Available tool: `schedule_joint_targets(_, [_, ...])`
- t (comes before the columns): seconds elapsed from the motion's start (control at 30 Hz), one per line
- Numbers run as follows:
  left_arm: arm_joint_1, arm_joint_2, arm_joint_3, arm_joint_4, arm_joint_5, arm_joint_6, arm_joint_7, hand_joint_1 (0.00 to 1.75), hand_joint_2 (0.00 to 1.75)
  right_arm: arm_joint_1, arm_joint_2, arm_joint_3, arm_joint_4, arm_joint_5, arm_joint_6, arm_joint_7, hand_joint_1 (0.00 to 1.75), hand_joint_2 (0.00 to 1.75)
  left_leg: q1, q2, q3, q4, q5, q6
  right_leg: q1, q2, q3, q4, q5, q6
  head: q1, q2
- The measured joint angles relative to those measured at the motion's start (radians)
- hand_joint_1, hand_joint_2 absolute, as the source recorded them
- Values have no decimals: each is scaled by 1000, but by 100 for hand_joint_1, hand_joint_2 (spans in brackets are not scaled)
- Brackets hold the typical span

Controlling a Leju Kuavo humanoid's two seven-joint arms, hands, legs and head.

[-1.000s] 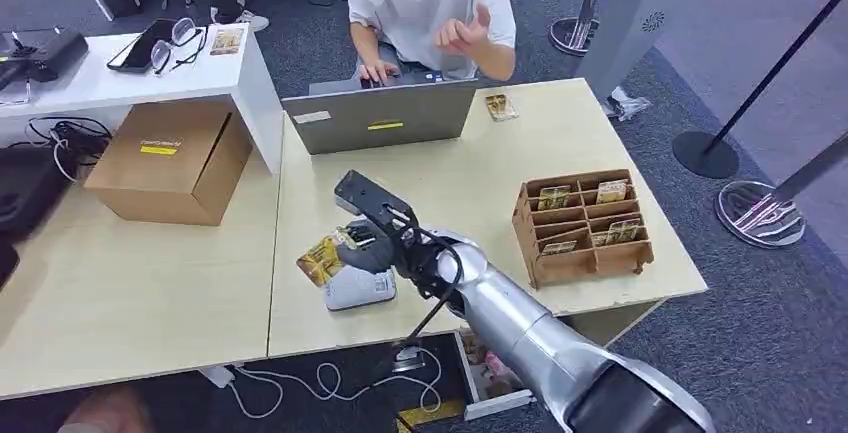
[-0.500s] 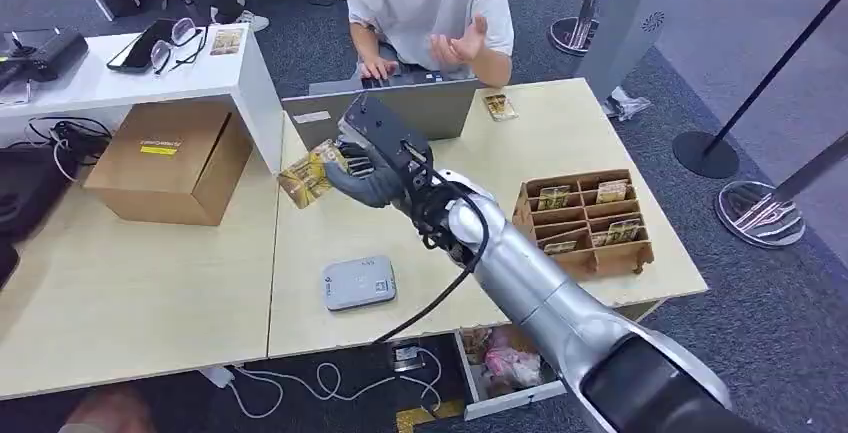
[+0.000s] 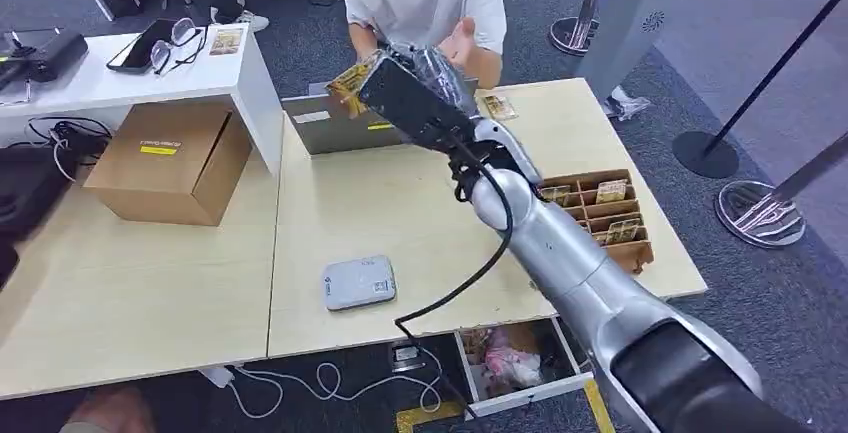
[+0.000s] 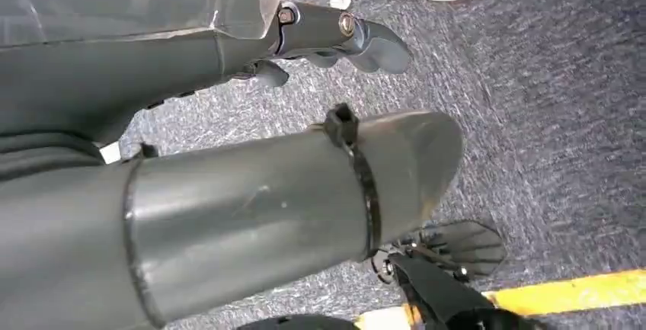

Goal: Pass the card to the sensor for recognition and then transmit it.

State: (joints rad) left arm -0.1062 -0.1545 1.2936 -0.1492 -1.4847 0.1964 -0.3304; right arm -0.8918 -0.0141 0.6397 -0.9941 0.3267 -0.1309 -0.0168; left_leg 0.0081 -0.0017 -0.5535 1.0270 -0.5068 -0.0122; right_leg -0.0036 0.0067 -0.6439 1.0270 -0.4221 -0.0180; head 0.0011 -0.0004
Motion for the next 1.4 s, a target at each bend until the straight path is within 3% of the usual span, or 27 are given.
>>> schedule_joint_targets(0.17, [8,1,0,0,-1,-9,-14,0,0,-30,-5,-8,27,201,-56,-9,175,175,0,0,0,0,0,0,0,0,0,0,0,0,0,0])
schedule_joint_targets(0.53, [10,-2,2,0,0,19,-34,0,0,-147,8,15,243,450,-156,6,175,175,0,-1,-1,0,1,0,0,-1,0,0,1,-1,0,0])
schedule_joint_targets(0.93, [12,-11,6,0,-2,39,-42,0,0,-185,15,98,388,721,-397,73,175,175,0,-1,0,0,1,0,0,-1,0,0,1,-1,0,0])
schedule_joint_targets(1.13, [11,-11,6,0,-3,39,-40,0,0,-185,15,112,413,790,-474,79,175,175,0,-1,0,0,1,0,0,-1,0,0,1,-1,0,0])
schedule_joint_targets(1.4, [10,-10,6,0,-4,38,-39,0,0,-185,15,121,437,799,-479,79,175,175,0,-1,-1,0,1,0,0,-1,0,0,1,-1,0,0])
